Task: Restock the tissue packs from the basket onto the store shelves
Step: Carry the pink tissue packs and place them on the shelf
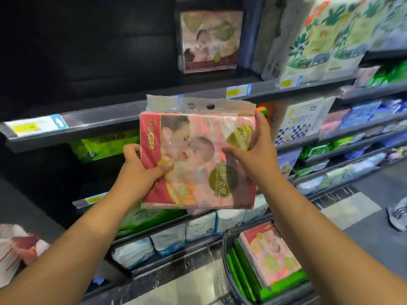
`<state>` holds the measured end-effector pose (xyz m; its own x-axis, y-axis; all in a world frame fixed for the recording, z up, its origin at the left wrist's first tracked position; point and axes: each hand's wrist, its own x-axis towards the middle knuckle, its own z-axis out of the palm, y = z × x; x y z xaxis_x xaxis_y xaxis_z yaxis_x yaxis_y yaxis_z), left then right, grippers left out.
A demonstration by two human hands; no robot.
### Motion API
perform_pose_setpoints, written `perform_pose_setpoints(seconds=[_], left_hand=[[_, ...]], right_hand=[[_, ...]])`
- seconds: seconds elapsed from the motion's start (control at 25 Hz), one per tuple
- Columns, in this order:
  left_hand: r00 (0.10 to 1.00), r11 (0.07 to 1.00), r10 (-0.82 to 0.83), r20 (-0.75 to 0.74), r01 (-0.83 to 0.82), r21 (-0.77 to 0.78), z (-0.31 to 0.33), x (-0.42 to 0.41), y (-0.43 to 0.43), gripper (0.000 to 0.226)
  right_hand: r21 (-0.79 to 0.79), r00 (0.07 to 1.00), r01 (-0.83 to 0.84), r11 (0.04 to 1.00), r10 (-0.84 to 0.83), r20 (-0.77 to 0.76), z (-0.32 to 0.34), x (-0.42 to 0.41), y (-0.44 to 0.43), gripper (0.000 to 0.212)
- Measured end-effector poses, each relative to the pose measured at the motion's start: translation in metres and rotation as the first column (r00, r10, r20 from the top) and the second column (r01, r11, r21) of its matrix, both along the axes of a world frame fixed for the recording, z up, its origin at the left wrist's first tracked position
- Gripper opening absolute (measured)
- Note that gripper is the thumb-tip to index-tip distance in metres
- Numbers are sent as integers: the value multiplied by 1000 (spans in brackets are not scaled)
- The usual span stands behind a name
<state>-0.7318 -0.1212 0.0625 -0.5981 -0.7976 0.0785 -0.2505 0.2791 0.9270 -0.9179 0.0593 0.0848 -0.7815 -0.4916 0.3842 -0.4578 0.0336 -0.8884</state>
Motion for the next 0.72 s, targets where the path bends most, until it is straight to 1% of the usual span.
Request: perform_pose_setpoints(seconds=[0.12,0.2,0.28,0.36,0.52,0.6,0.72], left_hand=[[999,992,34,-25,-37,-124,31,-4,1,74],[999,978,24,-28,-30,-208,54,-11,-2,88],[999,961,10,-30,-18,-275,77,-20,-5,97],[999,945,20,-28,-28,-326,102,-32,-8,95],[997,921,29,-73,-55,-385,145,-64,-17,87],[996,911,28,-82,-59,-409,159,-78,-20,85],[989,895,54,-137,-108,-432,176,-105,-27,87]], right_hand=[[-21,998,-33,999,32,-56,37,-5,-1,105],[-38,994,-43,998,39,-98,57,-14,-3,106],[-70,991,-48,996,39,-129,76,-27,-7,106],[-79,985,-65,995,52,-163,92,-46,-15,104],[-117,973,-90,989,62,-222,117,-90,-28,95],[-149,969,-90,985,52,-240,129,-105,-32,89],[-200,955,-81,976,19,-296,149,-127,-40,85]])
